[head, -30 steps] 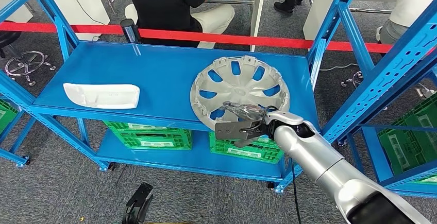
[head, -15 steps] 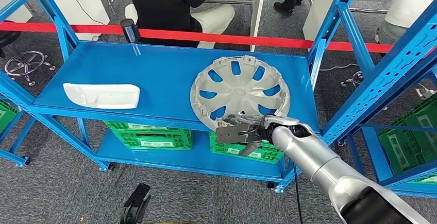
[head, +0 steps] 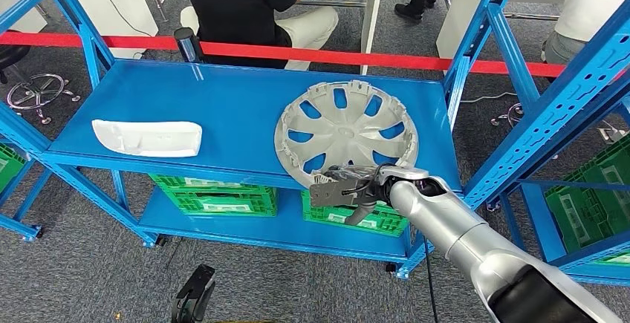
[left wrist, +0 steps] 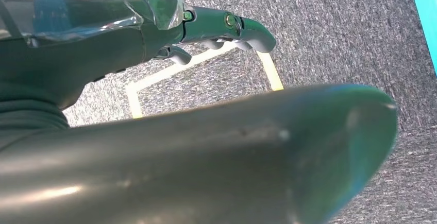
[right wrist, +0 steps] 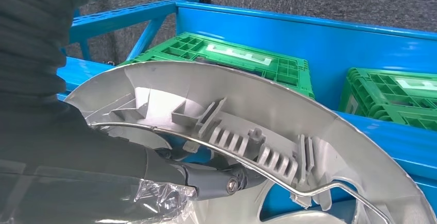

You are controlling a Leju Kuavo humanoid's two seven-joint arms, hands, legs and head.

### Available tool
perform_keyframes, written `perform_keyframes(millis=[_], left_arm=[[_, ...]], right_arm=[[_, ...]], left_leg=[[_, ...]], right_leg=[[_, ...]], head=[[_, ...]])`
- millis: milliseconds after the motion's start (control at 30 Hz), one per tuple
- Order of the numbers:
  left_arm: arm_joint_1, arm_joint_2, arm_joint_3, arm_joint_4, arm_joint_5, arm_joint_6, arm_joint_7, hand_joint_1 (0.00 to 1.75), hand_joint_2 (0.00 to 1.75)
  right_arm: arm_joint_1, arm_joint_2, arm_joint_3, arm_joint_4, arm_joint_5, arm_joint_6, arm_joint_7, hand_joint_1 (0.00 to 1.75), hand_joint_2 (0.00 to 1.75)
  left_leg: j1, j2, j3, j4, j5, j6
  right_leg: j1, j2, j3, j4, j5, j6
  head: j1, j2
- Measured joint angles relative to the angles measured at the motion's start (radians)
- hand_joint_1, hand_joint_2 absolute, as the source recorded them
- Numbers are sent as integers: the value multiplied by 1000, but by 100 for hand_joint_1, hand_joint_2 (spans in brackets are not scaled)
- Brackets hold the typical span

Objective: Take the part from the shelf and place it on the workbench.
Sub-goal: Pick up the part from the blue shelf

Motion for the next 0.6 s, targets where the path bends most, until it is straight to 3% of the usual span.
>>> perform_keyframes(millis=[567, 600], left_arm=[[0, 1, 0, 0, 0, 0, 0, 0, 0], [0, 1, 0, 0, 0, 0, 0, 0, 0]], right_arm=[[-5, 2, 10, 6, 0, 0, 2, 0, 175], [-5, 2, 11, 6, 0, 0, 2, 44, 175]], left_leg=[[0, 0, 1, 0, 0, 0], [0, 0, 1, 0, 0, 0]], right_leg=[[0, 0, 1, 0, 0, 0], [0, 0, 1, 0, 0, 0]], head=[[0, 0], [0, 0]])
